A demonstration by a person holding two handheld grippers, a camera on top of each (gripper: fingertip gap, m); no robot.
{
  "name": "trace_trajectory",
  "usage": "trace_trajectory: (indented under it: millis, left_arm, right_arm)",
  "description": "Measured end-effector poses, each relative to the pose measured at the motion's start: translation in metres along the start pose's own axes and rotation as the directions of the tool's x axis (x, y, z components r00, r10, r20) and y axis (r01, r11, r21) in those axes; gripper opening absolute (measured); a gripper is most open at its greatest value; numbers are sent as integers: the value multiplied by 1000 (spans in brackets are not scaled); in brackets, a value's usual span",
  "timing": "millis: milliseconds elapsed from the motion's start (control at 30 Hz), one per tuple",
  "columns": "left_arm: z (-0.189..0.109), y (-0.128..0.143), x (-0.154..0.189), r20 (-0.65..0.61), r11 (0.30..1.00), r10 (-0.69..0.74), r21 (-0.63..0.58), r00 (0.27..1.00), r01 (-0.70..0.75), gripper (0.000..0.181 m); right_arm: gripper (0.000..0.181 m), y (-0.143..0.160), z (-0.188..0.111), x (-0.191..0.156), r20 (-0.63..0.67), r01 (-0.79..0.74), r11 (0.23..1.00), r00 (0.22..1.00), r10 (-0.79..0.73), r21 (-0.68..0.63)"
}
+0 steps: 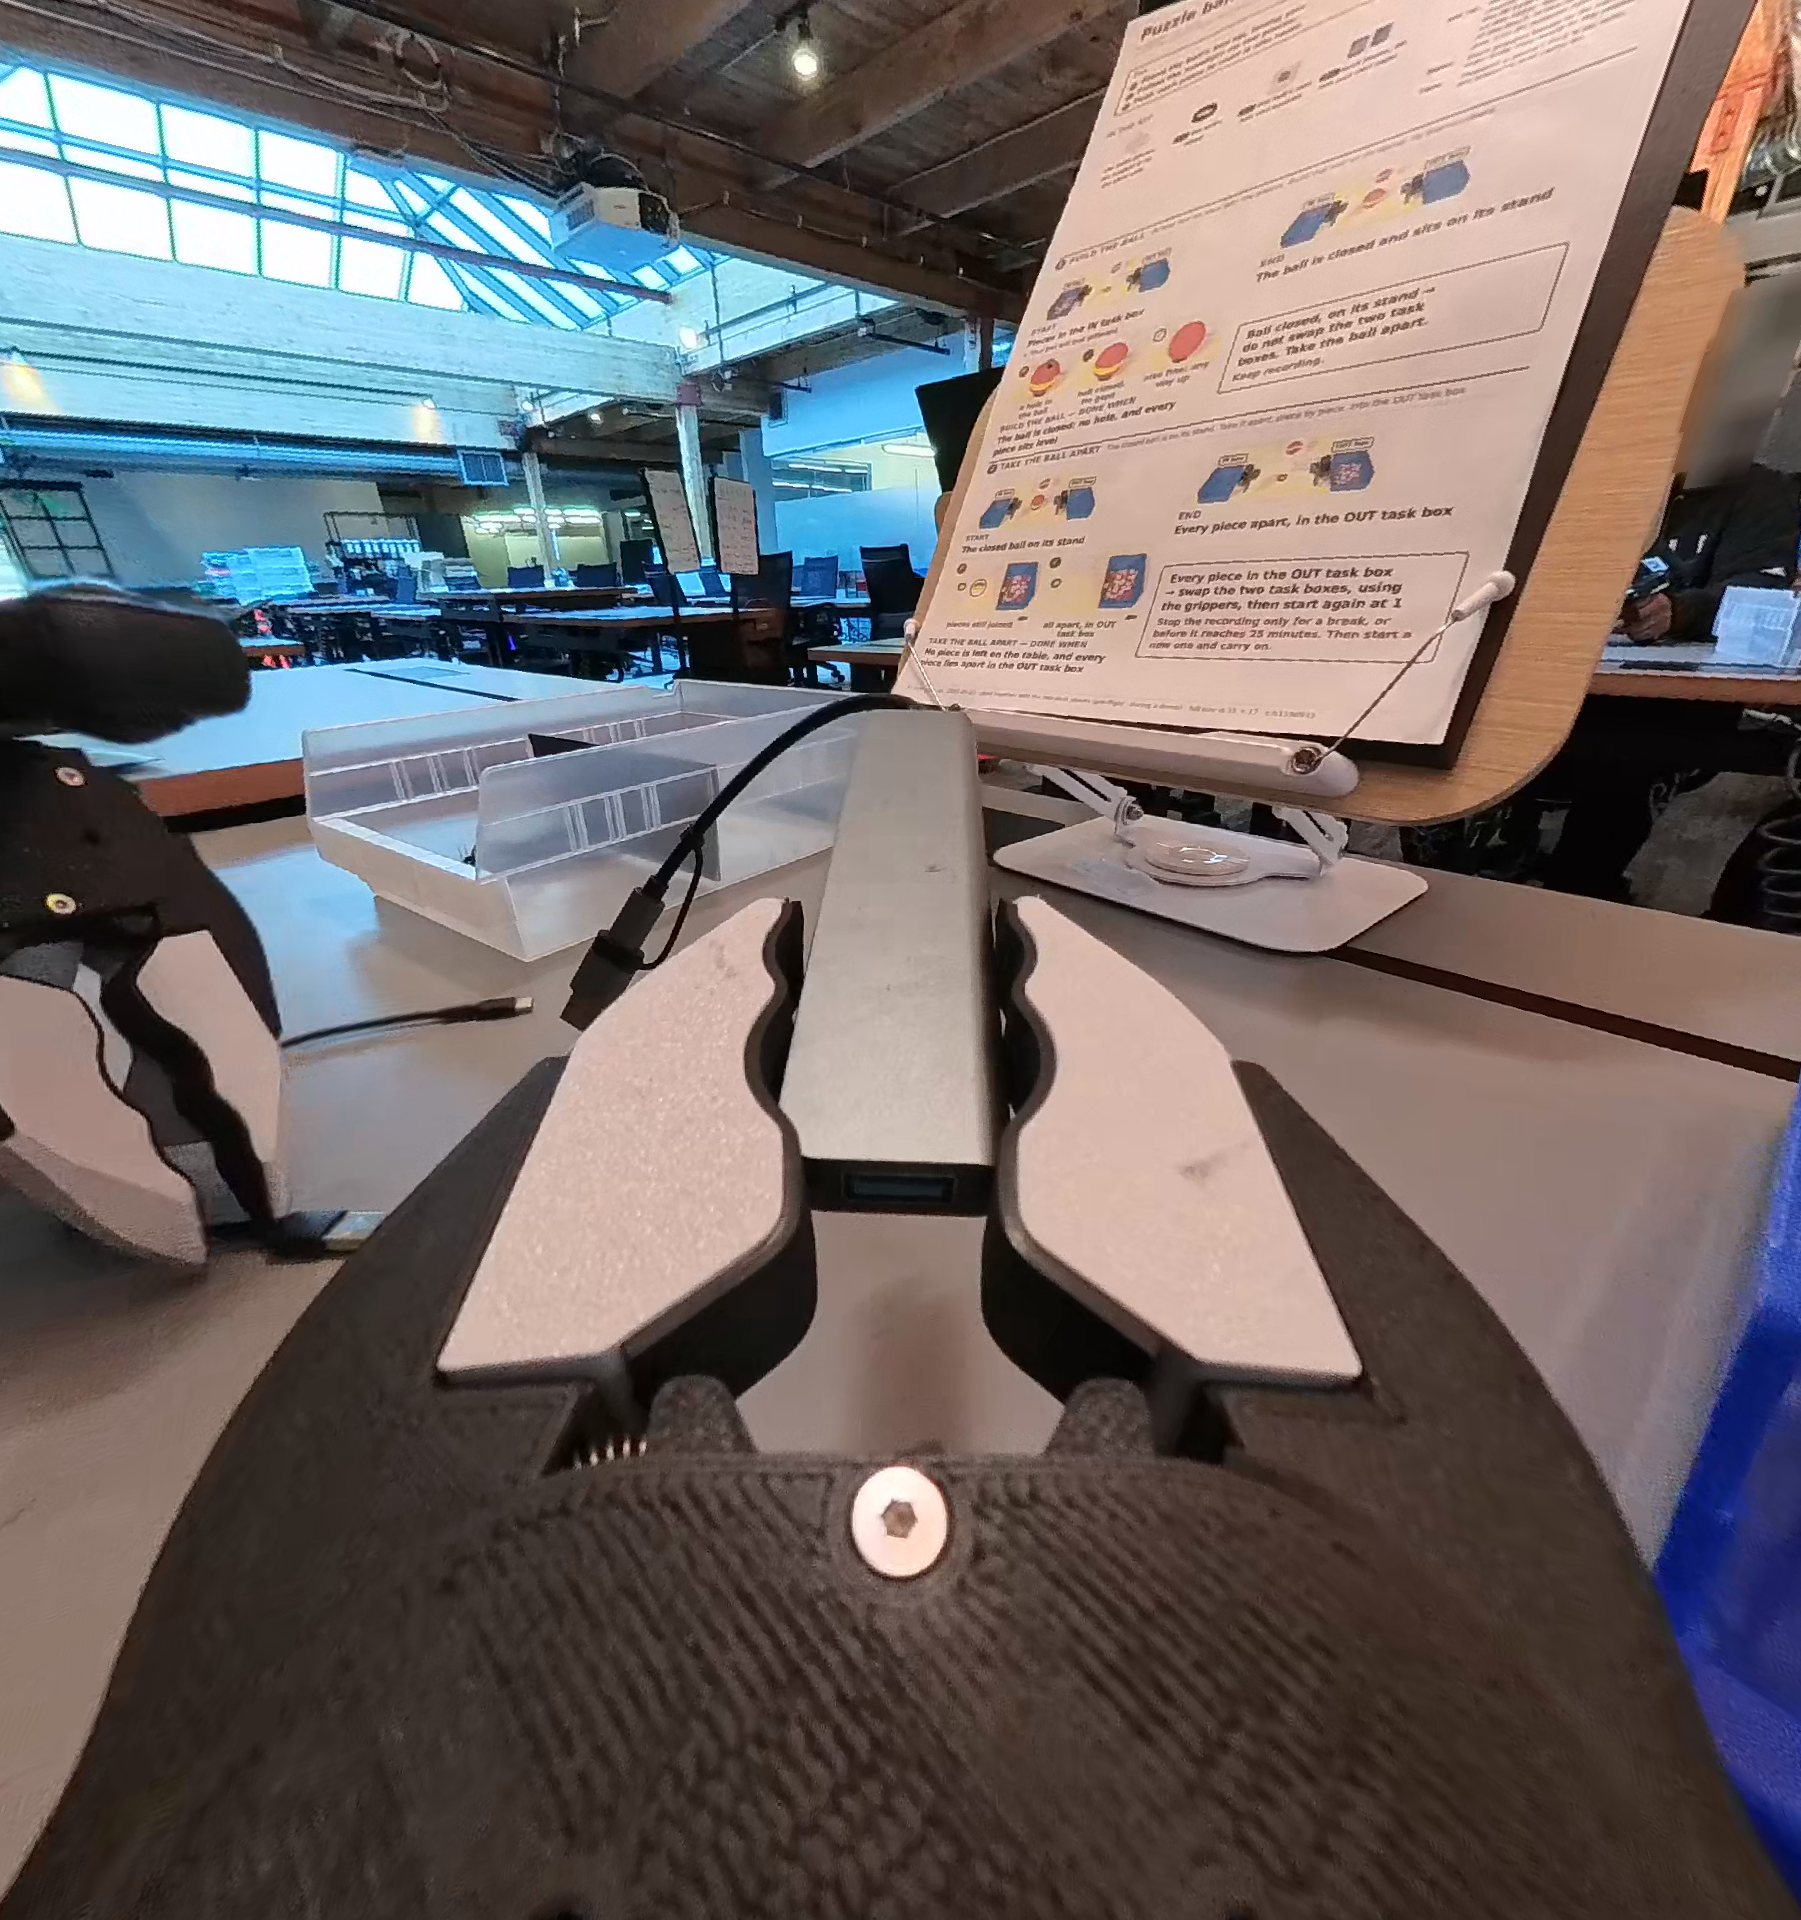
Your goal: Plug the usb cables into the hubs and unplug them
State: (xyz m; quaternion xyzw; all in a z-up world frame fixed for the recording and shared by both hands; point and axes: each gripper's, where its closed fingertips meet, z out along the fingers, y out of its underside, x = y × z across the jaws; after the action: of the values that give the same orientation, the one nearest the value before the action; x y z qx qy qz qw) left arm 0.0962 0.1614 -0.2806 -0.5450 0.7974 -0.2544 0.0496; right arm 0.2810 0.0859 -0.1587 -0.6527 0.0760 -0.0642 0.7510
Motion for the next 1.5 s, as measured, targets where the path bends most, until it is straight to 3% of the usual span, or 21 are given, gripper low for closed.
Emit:
trace_trajectory:
  millis: [33, 267, 400, 533, 733, 1300, 1500]
  left_arm:
    - [2, -2, -2, 31, 1000, 8, 16, 1000, -8, 14]
    - [10, -28, -1, 182, 985, 96, 125, 979, -120, 5]
    - [-17, -75, -1, 251, 973, -8, 226, 968, -51, 5]
    - [-37, -110, -8, 304, 970, 0, 230, 953, -74, 5]
    - [-42, -141, -18, 308, 967, -4, 243, 951, -74, 4]
    - [-47, -152, -25, 316, 959, -62, 282, 947, -31, 4]
    - [-45, -147, -25, 323, 972, -53, 236, 945, -27, 4]
  right_arm:
    - [36, 0, 0, -1, 3, 0, 1000, 1000, 0, 0]
    - [36, 4, 4, -10, 37, 2, 1000, 999, -1, -30]
    - [36, 6, 7, -18, 59, 34, 998, 998, -31, -44]
    - [35, 7, 9, -22, 68, 50, 998, 997, -46, -49]
    - [35, 7, 9, -25, 78, 62, 997, 995, -58, -45]
    - [36, 14, 13, -34, 81, 141, 987, 988, -134, -84]
    - [36, 16, 14, -36, 83, 167, 981, 984, -160, -96]
